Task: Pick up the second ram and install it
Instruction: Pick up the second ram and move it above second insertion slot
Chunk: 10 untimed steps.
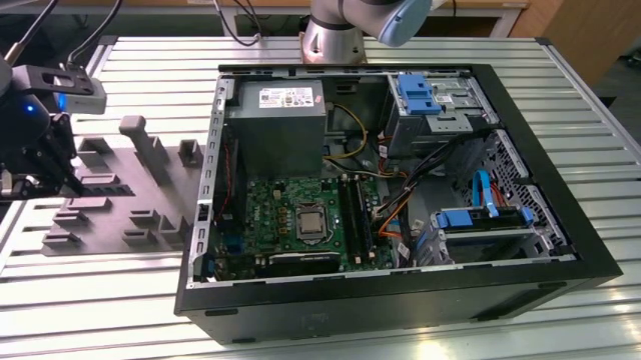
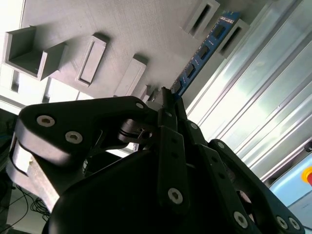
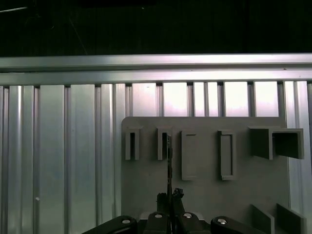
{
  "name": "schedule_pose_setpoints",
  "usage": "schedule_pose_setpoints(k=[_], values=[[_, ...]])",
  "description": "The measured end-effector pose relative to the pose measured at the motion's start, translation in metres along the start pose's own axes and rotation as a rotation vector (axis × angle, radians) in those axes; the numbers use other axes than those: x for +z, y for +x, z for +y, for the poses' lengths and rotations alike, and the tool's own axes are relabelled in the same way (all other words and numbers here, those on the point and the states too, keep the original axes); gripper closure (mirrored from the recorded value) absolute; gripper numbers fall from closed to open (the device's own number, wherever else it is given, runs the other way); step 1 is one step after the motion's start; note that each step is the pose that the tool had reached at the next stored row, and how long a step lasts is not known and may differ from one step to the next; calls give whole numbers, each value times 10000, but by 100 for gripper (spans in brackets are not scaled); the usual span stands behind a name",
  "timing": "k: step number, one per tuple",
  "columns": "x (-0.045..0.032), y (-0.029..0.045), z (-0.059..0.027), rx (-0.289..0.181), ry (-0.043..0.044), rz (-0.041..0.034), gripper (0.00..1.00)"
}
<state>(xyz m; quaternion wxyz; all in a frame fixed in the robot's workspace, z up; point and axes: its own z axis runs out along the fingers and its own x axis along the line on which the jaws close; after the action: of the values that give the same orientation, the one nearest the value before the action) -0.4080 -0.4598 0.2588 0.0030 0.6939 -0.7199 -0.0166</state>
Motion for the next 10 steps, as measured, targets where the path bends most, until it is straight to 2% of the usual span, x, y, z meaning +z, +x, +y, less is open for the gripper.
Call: schedule_pose_setpoints(k=[10], values=[[-57,-1,2,0,0,0,86]])
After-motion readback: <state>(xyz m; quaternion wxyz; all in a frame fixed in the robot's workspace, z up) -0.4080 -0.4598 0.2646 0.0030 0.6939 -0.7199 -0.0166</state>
